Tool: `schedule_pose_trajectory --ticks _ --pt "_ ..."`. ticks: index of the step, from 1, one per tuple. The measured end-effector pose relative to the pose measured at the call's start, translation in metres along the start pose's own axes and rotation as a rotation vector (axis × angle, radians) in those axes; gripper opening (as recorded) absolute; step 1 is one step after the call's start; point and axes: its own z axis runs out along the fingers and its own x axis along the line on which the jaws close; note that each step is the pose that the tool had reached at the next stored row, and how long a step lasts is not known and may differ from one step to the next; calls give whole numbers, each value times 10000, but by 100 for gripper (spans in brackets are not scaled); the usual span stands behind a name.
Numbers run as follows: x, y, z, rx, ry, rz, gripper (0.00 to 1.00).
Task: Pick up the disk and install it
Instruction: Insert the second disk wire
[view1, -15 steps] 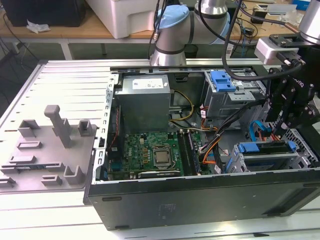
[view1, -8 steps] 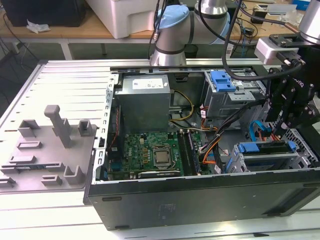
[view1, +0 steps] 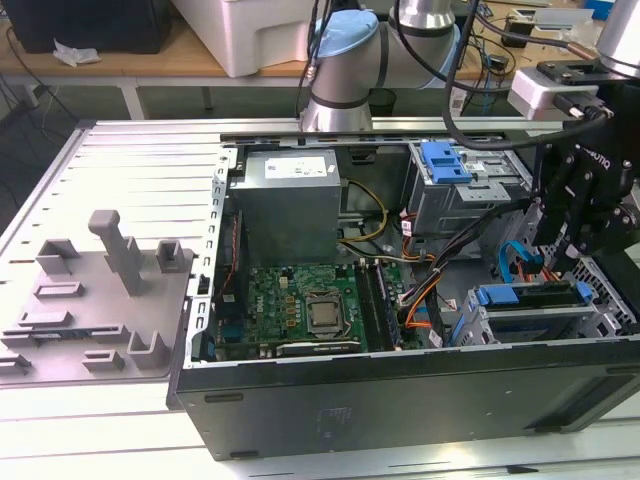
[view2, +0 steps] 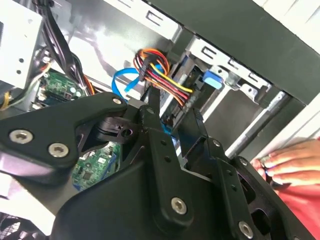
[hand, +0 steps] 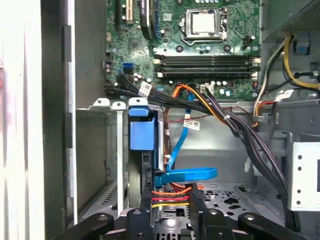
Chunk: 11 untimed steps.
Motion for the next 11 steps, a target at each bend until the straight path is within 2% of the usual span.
schedule_pose_trajectory --ticks 1,3,8,11 --pt "-1 19 -1 -3 162 -4 43" --pt "-1 52 -3 -4 257 -9 43" --pt "-2 149 -5 2 273 -52 43" --pt "-2 170 -5 29 273 -176 43"
